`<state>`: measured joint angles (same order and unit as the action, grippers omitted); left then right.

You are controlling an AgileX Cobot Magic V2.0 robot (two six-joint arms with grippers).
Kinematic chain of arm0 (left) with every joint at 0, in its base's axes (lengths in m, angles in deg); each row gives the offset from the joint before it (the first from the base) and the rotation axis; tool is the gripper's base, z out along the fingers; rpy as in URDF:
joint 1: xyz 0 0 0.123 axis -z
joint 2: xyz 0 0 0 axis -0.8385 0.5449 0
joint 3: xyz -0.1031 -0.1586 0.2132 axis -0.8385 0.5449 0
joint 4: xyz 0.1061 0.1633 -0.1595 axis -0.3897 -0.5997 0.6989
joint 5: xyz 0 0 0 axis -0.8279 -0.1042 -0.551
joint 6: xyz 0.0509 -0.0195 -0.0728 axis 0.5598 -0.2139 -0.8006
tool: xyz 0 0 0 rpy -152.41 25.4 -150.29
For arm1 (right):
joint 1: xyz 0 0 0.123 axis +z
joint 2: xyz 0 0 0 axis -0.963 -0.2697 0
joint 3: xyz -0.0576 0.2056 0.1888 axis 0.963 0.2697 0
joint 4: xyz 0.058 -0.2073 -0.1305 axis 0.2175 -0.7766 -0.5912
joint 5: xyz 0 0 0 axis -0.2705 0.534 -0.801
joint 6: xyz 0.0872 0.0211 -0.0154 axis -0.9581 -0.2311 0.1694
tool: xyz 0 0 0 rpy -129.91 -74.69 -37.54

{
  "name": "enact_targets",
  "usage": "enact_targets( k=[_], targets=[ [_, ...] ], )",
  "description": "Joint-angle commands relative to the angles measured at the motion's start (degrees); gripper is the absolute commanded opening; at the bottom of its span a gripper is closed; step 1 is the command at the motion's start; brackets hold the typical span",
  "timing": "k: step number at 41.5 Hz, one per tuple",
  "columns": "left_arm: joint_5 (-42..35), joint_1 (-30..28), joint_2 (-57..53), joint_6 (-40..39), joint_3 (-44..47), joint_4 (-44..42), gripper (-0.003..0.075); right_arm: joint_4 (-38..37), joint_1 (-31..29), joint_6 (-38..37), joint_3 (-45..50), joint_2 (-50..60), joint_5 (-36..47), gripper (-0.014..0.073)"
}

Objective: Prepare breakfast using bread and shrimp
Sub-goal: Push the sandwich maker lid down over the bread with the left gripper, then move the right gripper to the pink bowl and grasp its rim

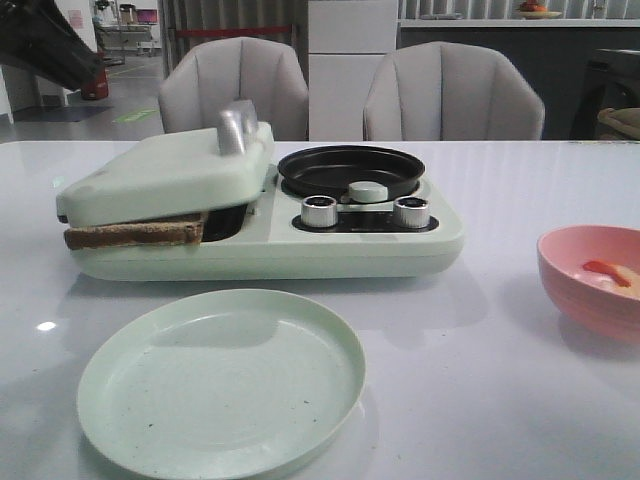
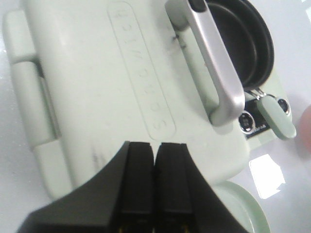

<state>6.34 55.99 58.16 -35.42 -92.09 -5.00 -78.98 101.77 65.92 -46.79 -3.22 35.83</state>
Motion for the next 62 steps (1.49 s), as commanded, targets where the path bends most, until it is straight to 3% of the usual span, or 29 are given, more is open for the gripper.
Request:
enact_targets(
  k=[1,14,40,50,62],
  targets=[
    [-5.3,2.2,-8.4,2.9,4.2,2.5,0.0101,-0.5,0.0,0.3,-1.6,0.1,3.6,0.0536],
    [-12.3,8.0,-27.3,7.8,22.3,2.2,0.0101,-0.5,0.0,0.3,-1.6,0.1,3.6,0.0536],
    [-23.3,31.7,-58.0,9.5,49.0,3.4,0.0102,-0.5,0.0,0.3,-1.6,0.1,3.6,0.0536],
    [-24.1,32.9,-62.6,9.5,55.1,3.4,0.0101,-0.5,0.0,0.3,-1.6,0.1,3.6,0.0536],
    [-24.2,32.9,-62.6,9.5,55.5,2.9,0.0101,-0.5,0.0,0.3,-1.6,-0.1,4.6,0.0536]
  ],
)
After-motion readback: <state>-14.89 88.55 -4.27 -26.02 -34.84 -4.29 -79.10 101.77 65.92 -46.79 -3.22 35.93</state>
